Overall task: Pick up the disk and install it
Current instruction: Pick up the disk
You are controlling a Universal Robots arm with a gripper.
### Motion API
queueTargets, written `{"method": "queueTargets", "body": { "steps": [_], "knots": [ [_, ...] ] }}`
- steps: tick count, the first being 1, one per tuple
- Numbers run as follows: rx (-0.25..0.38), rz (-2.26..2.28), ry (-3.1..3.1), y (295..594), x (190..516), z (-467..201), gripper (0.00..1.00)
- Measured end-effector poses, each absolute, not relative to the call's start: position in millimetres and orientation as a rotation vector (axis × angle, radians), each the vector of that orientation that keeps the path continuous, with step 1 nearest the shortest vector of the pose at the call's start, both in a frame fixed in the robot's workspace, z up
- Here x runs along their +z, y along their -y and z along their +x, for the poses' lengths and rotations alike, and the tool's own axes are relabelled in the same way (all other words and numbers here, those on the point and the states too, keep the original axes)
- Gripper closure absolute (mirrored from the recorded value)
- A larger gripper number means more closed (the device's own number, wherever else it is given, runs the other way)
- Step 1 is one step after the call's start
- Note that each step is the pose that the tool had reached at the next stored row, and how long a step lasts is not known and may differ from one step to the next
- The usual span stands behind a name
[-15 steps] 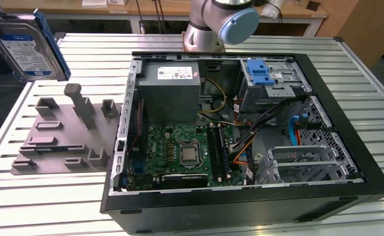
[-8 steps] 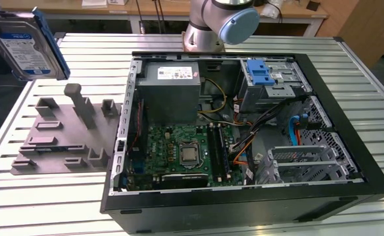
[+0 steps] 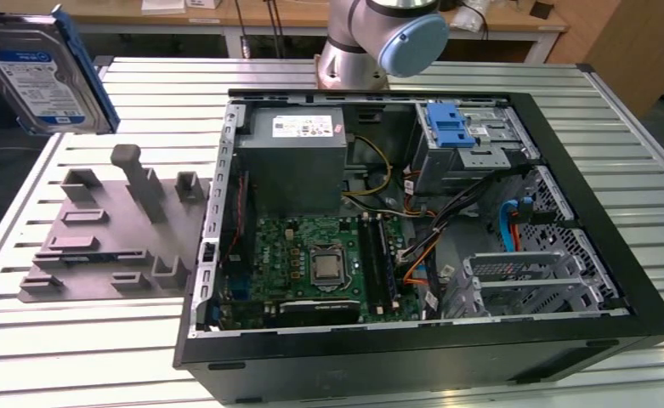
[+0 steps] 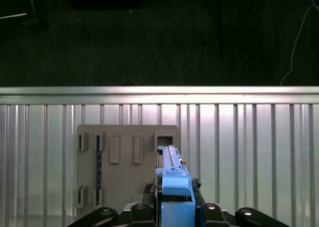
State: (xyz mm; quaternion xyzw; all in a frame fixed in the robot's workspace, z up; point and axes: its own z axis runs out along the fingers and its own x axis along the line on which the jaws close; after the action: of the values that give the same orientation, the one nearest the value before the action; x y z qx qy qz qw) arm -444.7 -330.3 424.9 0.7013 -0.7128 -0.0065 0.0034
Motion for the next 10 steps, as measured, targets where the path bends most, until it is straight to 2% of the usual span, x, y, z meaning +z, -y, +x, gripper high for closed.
{"method": "queueTargets", "body": {
  "steps": [10],
  "knots": [
    [-0.021, 2.199, 2.235, 330.3, 436.1, -444.7, 0.64]
  ]
}}
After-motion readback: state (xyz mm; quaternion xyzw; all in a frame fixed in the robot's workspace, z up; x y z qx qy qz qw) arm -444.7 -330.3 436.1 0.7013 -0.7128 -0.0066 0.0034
